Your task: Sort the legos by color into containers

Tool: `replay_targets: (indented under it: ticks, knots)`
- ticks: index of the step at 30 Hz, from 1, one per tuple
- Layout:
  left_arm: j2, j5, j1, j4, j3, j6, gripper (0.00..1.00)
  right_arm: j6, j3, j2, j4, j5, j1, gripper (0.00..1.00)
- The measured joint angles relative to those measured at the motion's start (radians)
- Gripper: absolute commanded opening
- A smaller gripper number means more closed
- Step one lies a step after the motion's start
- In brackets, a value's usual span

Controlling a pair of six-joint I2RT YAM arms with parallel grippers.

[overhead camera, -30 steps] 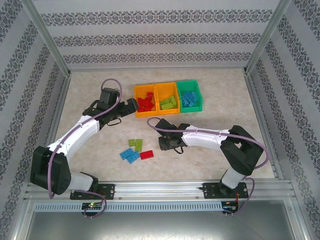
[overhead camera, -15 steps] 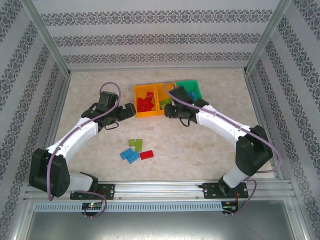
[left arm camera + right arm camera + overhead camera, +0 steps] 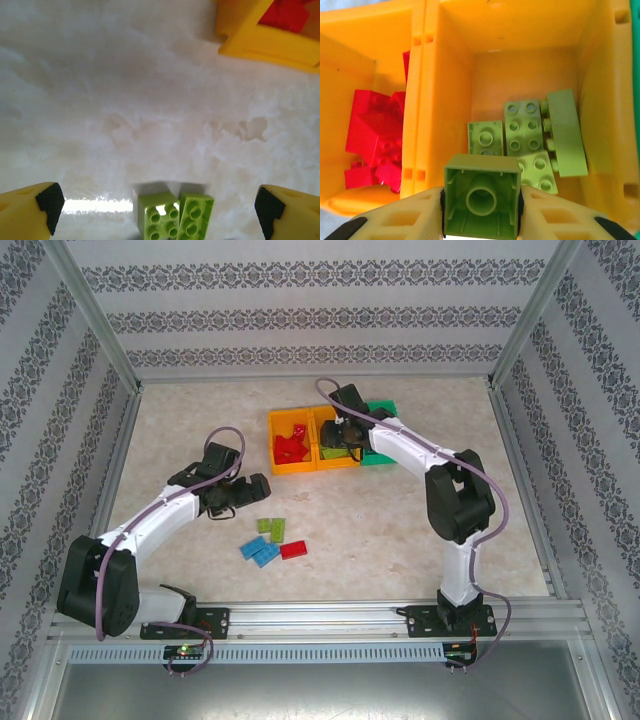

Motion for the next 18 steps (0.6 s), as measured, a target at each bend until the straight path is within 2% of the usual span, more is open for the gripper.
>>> replay_targets:
  ticks: [5, 11, 18]
  knots:
    - [0.0, 0.009, -0.051, -0.014, -0.011, -0.015, 0.99, 0.002, 0.089, 0.073, 0.0, -0.001, -0.019, 0.46]
    - [0.024, 0.015, -0.102, -0.015, -0.011, -0.035, 0.92, 0.023, 0.137, 0.123, -0.008, -0.014, -0.035, 0.66]
    - [0.068, 0.016, -0.119, -0.026, -0.011, -0.054, 0.85, 0.044, 0.106, 0.107, 0.009, -0.051, -0.035, 0.72]
